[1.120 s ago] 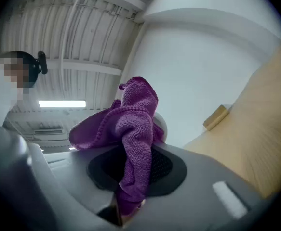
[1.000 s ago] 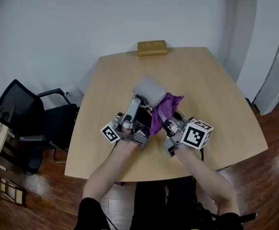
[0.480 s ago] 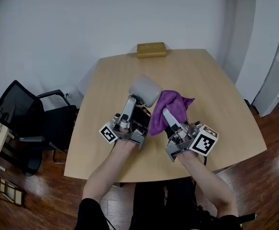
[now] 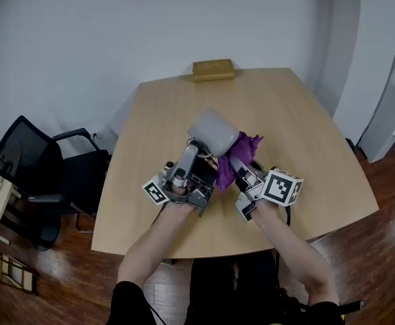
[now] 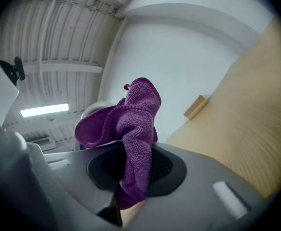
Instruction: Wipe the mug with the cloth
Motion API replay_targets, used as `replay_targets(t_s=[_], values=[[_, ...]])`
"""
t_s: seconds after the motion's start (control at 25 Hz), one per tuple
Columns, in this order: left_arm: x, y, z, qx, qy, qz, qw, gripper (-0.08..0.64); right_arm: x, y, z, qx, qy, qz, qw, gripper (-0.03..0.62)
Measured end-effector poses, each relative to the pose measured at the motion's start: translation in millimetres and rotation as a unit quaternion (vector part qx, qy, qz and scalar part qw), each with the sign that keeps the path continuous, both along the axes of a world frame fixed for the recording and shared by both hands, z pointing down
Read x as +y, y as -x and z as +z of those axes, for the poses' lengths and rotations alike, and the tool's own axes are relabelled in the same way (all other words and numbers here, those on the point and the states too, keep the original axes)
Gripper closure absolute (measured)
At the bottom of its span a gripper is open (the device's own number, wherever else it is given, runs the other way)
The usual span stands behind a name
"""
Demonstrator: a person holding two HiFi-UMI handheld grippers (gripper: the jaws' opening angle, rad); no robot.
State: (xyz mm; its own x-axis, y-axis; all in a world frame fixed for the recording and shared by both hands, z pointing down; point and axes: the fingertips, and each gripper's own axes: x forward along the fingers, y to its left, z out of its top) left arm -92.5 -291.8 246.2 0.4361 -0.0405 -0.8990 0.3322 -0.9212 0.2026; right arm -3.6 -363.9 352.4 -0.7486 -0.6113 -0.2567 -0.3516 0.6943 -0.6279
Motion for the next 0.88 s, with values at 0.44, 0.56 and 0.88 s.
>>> replay_targets(t_s=[0.44, 0.56, 0.88], values=[[-6.9, 9.1, 2.5, 0.018, 0.017, -0.009, 0.9997, 0.529, 56.9, -5.9, -73.7, -0.056, -0.160, -0.012, 0.985, 0.517], [0.5, 4.0, 0.7, 0.008, -0.001, -0.003, 1.0000, 0.529, 40.1, 8.8, -48.0, -0.007, -0.112, -0.010, 0.994, 0.517], [-2.1, -29.3, 18.7, -0.164, -0.057, -0.032, 0.9843, 0.529, -21.4, -4.3, 34.5, 0.051, 0.065, -0.024, 0.996, 0.517]])
